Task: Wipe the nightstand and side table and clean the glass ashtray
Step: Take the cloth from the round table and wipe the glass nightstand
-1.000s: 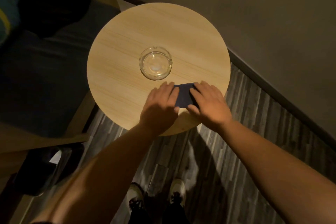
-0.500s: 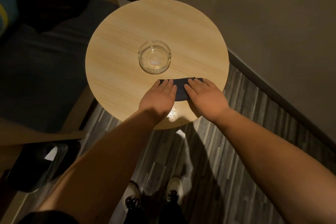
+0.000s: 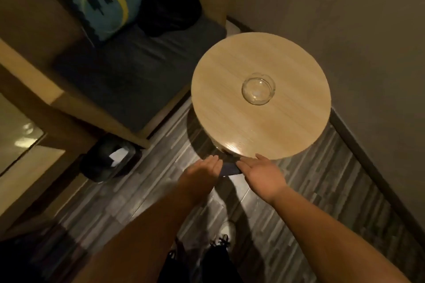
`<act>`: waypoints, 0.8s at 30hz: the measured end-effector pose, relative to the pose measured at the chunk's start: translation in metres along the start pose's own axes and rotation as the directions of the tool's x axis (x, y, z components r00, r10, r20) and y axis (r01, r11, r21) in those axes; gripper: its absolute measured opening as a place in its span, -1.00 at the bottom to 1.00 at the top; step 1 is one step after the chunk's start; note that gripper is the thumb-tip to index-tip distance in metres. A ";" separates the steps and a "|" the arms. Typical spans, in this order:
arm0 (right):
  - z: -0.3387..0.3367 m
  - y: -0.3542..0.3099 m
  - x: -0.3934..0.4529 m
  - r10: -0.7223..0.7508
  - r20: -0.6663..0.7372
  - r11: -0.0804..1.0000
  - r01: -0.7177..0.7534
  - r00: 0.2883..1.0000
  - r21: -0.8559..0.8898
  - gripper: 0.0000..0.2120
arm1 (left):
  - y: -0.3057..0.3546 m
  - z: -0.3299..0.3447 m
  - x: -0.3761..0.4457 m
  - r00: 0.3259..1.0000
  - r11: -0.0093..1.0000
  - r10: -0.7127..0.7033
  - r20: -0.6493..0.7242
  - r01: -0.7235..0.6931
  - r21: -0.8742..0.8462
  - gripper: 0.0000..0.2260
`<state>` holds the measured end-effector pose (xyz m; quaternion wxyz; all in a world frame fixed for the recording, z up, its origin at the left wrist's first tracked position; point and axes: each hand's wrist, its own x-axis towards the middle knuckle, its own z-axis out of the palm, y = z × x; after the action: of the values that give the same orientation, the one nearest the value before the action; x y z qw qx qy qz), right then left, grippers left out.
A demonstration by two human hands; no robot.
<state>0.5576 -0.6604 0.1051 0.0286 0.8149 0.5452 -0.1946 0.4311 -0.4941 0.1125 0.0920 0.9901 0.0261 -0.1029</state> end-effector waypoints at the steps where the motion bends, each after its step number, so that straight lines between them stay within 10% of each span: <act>1: -0.002 -0.017 0.005 -0.042 -0.004 0.999 0.042 0.999 0.006 -0.60 | -0.009 0.002 -0.019 0.992 0.997 -0.061 0.107 0.067 -0.047 -0.68; 12: -0.045 -0.309 0.126 -0.460 0.013 0.885 0.460 0.888 -0.069 -0.59 | -0.173 -0.013 -0.293 0.777 0.769 -0.596 0.204 0.625 -0.134 -0.39; 24: -0.044 -0.612 0.261 -0.709 0.057 0.693 0.709 0.703 -0.133 -0.57 | -0.351 -0.006 -0.534 0.619 0.611 -0.785 0.005 0.776 -0.154 -0.46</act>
<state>0.1059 -0.1728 0.1556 0.0106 0.5375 0.8295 -0.1512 -0.1146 -0.1662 0.1674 0.1068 0.8735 0.4644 -0.0991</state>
